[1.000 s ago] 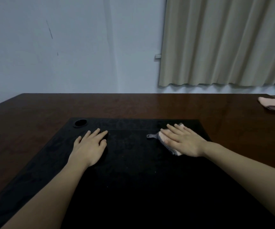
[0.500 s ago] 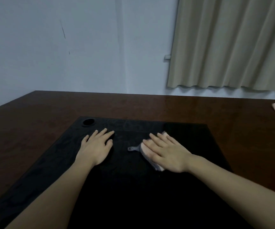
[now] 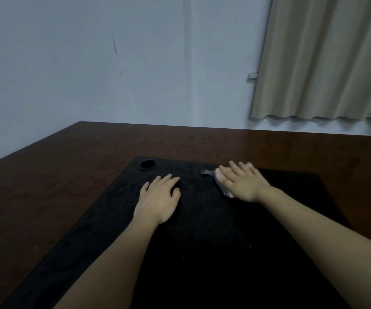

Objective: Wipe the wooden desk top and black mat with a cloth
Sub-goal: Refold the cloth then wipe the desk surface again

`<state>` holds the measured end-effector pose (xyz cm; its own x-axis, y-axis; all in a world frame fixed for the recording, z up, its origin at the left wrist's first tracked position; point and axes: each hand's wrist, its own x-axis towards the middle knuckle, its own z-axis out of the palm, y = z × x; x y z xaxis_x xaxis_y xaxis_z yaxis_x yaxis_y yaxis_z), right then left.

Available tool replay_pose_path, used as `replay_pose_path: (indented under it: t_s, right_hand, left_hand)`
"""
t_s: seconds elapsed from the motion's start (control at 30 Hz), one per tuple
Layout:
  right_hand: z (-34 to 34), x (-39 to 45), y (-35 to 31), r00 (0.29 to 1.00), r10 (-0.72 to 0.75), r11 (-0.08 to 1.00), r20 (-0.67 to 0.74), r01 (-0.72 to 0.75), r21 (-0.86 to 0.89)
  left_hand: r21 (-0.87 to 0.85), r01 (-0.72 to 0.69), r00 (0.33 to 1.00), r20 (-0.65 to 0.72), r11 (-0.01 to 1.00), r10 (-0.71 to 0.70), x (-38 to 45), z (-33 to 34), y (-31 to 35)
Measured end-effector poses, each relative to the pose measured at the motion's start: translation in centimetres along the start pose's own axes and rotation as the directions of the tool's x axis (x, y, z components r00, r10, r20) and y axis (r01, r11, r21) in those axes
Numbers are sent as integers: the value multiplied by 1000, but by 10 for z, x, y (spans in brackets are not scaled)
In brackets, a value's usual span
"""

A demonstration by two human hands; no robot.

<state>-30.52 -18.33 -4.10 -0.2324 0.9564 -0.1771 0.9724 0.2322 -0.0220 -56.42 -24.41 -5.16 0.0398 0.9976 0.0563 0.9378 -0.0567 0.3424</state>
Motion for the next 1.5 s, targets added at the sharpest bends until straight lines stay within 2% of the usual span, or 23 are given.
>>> replay_pose_path:
  t_s: [0.1,0.2,0.27,0.4,0.53,0.67,0.73,0.8,1.0,1.17,1.27,1.37,1.43,1.5]
  right_hand:
    - [9,-19,-38,982,-186,983,15,186,9]
    - [13,-45,-26,963,-270,963,16,269,19]
    - [10,-51,-4,972,-232,973,30,232,12]
    - [7,-32,28,999,-44,999,23,44,12]
    - [3,-14,-5,1000,31,1000,4,-31,4]
    - [7,-33,-63,985,-174,984,2,174,-33]
    - [12,-46,-69,959,-284,959,9,284,8]
    - [12,-52,-57,947,-319,948,21,319,16]
    - [2,1,-4,999,-54,998,-3,54,17]
    - [-6,38,-36,999,28,999,-19,-27,17]
    - [-4,32,-82,992,-123,992,-15,122,-28]
    - [5,-3,-110,947,-320,947,-7,319,-35]
    - [10,-29,-105,907,-421,907,4,421,-2]
    - [8,-38,-86,899,-438,899,20,438,10]
  left_hand:
    - [-27,-9,999,-49,1000,7,-2,-3,1]
    - [-129,-27,995,-103,991,14,-5,-10,-6]
    - [-133,-25,992,-129,991,8,-9,-17,-18]
    - [-3,-9,993,-119,1000,8,-18,-32,-59]
    - [24,17,996,-92,1000,-15,-21,-44,-106]
    - [-20,47,997,-63,999,-48,-22,-45,-124]
    - [8,43,998,-40,999,-42,-20,-43,-123]
    - [38,39,999,-16,999,-39,-18,-43,-121]
    - [29,32,999,-18,999,-32,-17,-42,-125]
    - [12,33,999,-26,999,-33,-17,-42,-125]
    - [-16,41,999,-32,999,-42,-17,-41,-125]
    - [-32,45,998,-33,998,-46,-19,-42,-124]
    - [-35,44,998,-34,998,-45,-21,-42,-123]
    - [-32,46,998,-29,998,-47,-22,-42,-123]
